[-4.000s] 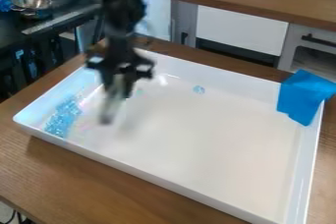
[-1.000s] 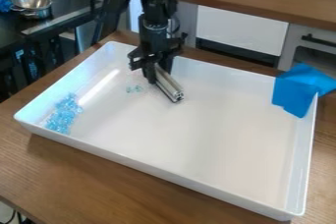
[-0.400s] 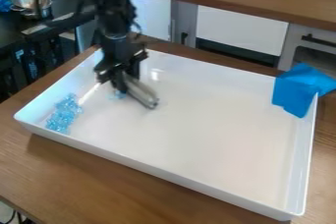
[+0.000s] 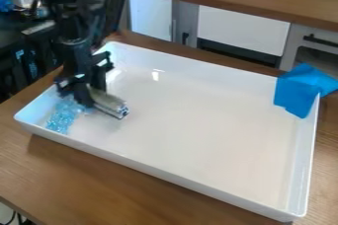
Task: Sweep into pile
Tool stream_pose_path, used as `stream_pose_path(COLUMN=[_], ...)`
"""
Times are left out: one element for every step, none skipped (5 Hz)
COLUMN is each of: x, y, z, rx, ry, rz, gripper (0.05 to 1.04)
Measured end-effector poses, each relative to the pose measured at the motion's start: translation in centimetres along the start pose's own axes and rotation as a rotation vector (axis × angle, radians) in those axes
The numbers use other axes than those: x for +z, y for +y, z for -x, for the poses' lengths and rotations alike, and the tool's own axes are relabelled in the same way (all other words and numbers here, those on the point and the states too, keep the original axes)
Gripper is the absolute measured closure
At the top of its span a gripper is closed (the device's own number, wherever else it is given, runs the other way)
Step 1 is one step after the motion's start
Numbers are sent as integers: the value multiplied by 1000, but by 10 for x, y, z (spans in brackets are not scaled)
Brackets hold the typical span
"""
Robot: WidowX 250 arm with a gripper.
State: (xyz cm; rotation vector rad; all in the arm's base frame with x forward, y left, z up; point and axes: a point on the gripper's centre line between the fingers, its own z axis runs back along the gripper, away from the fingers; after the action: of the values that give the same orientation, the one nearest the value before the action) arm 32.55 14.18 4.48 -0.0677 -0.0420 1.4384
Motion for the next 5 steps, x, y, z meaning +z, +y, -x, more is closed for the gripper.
stream_pose_path(x=[2,5,10,30,29], y=[27,44,34,-20,-60], z=[-1,2,7,16,32], rx=[-20,-54,-3,49,77], ry=[20,10,41,35,47], rz=[-36,-35,22,125,128], gripper=[702,702,702,702,702])
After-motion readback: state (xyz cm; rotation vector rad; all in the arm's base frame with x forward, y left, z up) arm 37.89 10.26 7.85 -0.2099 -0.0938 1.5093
